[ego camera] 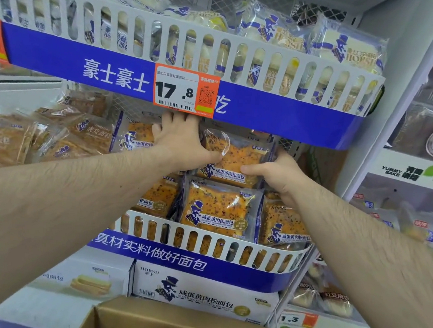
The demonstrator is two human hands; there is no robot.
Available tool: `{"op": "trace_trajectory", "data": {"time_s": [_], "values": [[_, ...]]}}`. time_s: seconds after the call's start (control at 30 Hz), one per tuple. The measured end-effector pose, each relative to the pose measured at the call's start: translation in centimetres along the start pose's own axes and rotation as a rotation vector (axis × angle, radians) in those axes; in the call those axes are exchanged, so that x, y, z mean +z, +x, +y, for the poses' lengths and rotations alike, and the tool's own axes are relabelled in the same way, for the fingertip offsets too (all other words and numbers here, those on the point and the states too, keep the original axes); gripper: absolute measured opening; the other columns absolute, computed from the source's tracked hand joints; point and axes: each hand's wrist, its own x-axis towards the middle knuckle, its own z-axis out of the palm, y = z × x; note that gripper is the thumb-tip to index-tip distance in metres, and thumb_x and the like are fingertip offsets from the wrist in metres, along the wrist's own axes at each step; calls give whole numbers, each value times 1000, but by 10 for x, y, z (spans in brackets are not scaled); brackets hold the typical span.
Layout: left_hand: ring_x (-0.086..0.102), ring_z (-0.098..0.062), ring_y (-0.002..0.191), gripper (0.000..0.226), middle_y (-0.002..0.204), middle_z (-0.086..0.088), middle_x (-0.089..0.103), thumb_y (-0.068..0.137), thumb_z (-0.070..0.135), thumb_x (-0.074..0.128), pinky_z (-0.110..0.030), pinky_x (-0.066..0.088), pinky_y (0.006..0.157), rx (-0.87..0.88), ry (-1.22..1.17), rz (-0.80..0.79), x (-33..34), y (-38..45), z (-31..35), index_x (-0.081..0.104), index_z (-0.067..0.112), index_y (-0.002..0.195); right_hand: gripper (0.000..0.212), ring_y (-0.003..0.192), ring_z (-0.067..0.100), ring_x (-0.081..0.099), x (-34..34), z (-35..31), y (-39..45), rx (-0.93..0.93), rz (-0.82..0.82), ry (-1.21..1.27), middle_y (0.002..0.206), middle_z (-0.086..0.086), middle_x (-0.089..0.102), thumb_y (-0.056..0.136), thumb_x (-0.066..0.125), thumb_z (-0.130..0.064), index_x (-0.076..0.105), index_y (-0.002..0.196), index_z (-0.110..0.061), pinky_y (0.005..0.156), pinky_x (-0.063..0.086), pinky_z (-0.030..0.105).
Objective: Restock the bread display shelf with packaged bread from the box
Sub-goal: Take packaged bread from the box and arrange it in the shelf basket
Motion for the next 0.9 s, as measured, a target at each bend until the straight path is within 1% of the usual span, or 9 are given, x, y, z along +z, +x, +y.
{"op": "trace_trajectory", "data": {"time_s": [0.13,0.23,0.3,0.37,0.47,0.57,0.67,0.77,0.9], "values": [[26,-32,137,87,145,-9,29,75,55,74,-50,24,112,-52,-142,94,2,-28,4,31,20,142,60,106,24,63,-3,-1,-12,3,67,-127,112,2,67,69,89,-32,58,118,-18,95,51,44],[34,-22,127,69,132,-4,34,78,40,76,-41,29,108,-39,-342,237,6,-75,8,39,19,133,86,122,32,50,1,-2,-35,53,279,-520,132,10,54,70,77,-61,46,134,-13,101,45,49],[38,-14,115,58,119,4,35,79,32,75,-35,32,102,69,-374,198,13,-116,5,44,21,126,80,129,32,40,12,5,-66,-149,491,-752,138,12,45,76,70,-60,44,135,-13,105,36,46],[43,-11,105,50,111,9,39,79,29,74,-34,39,96,182,-327,34,23,-157,-3,49,20,121,55,117,27,45,28,19,-102,-509,565,-744,123,9,51,79,66,-46,54,122,-14,94,35,39],[49,-8,95,41,104,13,48,80,30,72,-32,47,86,218,-218,-314,38,-206,-23,51,25,114,20,90,18,51,61,56,-148,-747,386,-611,92,-2,56,79,61,-31,62,92,-15,79,35,33],[54,-8,82,33,92,11,53,81,27,69,-27,46,72,142,-130,-718,49,-235,-48,45,30,103,8,76,16,53,96,103,-180,-717,104,-562,78,-4,56,80,63,-22,61,78,-14,70,45,36],[60,-19,87,32,93,3,61,82,28,67,-28,46,72,112,7,-996,61,-255,-75,51,21,109,6,71,26,59,133,159,-205,-631,-84,-575,71,2,59,74,63,-17,62,71,-12,64,51,40],[58,-21,94,36,106,-1,65,86,28,65,-27,44,74,44,93,-1130,74,-267,-94,55,17,118,8,80,29,61,169,211,-229,-299,-361,-606,77,2,61,78,61,-17,66,79,-12,70,52,40],[57,-15,97,37,115,3,66,90,24,62,-23,44,81,15,55,-1167,92,-277,-112,57,17,126,15,101,30,65,223,280,-266,234,-687,-635,102,7,70,87,59,-23,68,95,-14,72,47,28]]}}
